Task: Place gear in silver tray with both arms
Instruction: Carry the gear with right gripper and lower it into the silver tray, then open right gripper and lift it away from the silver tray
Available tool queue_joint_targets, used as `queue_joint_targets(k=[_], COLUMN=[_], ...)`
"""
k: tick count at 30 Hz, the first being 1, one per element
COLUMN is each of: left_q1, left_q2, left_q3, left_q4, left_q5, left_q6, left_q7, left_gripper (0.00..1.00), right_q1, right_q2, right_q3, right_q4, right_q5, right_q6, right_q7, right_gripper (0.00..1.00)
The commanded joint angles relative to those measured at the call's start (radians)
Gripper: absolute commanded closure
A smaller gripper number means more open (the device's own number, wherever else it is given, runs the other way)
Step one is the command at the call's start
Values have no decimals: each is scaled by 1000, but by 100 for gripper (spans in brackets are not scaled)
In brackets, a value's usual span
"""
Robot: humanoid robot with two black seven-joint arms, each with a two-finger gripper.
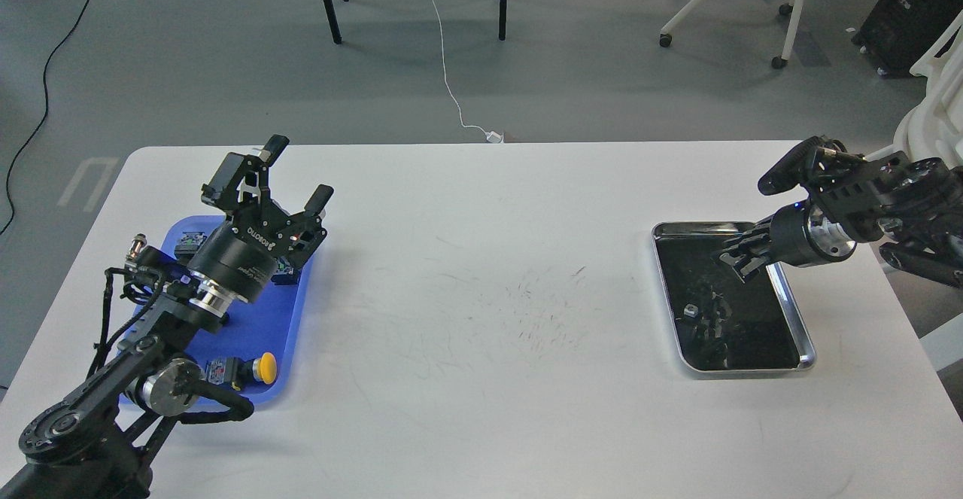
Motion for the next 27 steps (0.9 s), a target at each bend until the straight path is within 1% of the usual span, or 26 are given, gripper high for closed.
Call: queue_joint_targets(k=[1,8,12,14,16,19,22,25,27], left_q1=[1,4,4,4,4,6,6,4,4], left_q2=[3,5,10,10,10,11,11,16,20], left_q3=[0,0,-1,-1,-1,-1,-3,-5,-5], left_q4=[-1,-1,-5,-6,-6,-6,-6,-8,-8], left_q5=[0,0,0,0,0,0,0,0,0], left_q6=[1,1,1,1,2,2,2,1,1], left_q7=[0,0,0,0,0,0,0,0,0], left_gripper=[2,2,2,2,2,2,2,2,2], right_q1=[-15,-75,-78,-78,-78,-77,-74,-65,-63], right_q2=[9,63,63,62,57,51,39,0,-44], right_q3=[9,44,44,44,44,46,53,104,170], right_q4=[-11,-56,-59,-57,-56,-46,-43,-16,16], right_q5=[0,0,0,0,0,2,6,14,16], right_q6=[-2,-6,-6,-5,-6,-6,-6,-8,-8], right_q7=[0,0,0,0,0,0,0,0,0], right_gripper=[84,83,82,80,70,35,24,8,4])
